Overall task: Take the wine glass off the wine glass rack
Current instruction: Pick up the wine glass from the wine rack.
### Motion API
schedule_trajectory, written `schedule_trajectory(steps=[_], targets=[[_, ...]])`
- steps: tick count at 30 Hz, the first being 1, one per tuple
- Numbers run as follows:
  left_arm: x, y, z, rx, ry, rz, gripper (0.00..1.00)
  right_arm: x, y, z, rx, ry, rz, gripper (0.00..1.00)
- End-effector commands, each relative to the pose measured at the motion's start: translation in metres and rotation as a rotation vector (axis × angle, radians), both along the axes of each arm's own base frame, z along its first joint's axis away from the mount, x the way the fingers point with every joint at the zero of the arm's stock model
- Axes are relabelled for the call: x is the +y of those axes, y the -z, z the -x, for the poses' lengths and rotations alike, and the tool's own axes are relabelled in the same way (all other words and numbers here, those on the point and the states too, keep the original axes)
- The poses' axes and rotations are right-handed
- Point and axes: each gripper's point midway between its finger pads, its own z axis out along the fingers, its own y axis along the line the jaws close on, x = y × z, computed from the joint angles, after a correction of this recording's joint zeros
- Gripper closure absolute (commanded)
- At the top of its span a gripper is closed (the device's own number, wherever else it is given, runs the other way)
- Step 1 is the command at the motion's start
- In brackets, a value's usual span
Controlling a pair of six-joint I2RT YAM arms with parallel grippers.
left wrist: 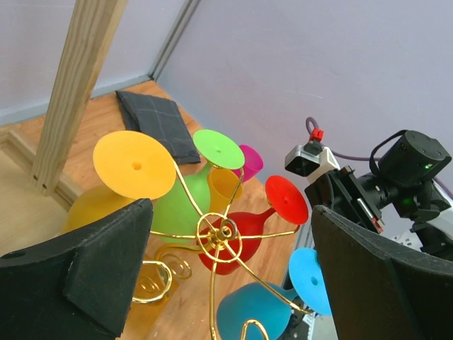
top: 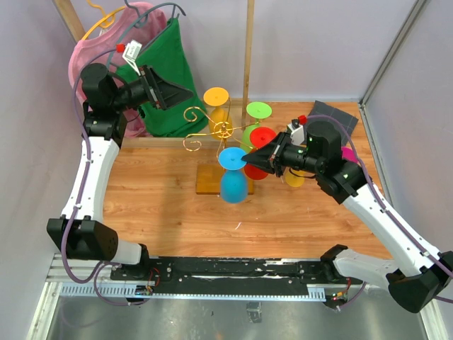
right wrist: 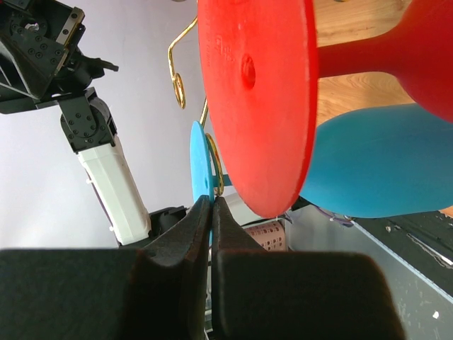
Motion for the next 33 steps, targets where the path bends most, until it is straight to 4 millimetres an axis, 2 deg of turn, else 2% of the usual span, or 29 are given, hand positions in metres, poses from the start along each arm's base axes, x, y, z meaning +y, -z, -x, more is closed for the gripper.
schedule_trajectory(steps=[1,18,33], targets=[[-0.003,-0.008,0.003,-0.030,0.025,-0.005,0.01,0.006,-0.015,0.003,-0.060,-0.028,-0.027,0.99],[-0.003,-0.005,0.005,-0.020,0.034,-0.007,0.01,0.009,-0.027,0.000,-0.139,-0.058,-0.002,0.99],[-0.004,-0.007,0.012,0.000,0.041,0.002,0.01,0.007,-0.026,0.006,-0.149,-0.056,0.008,0.99]])
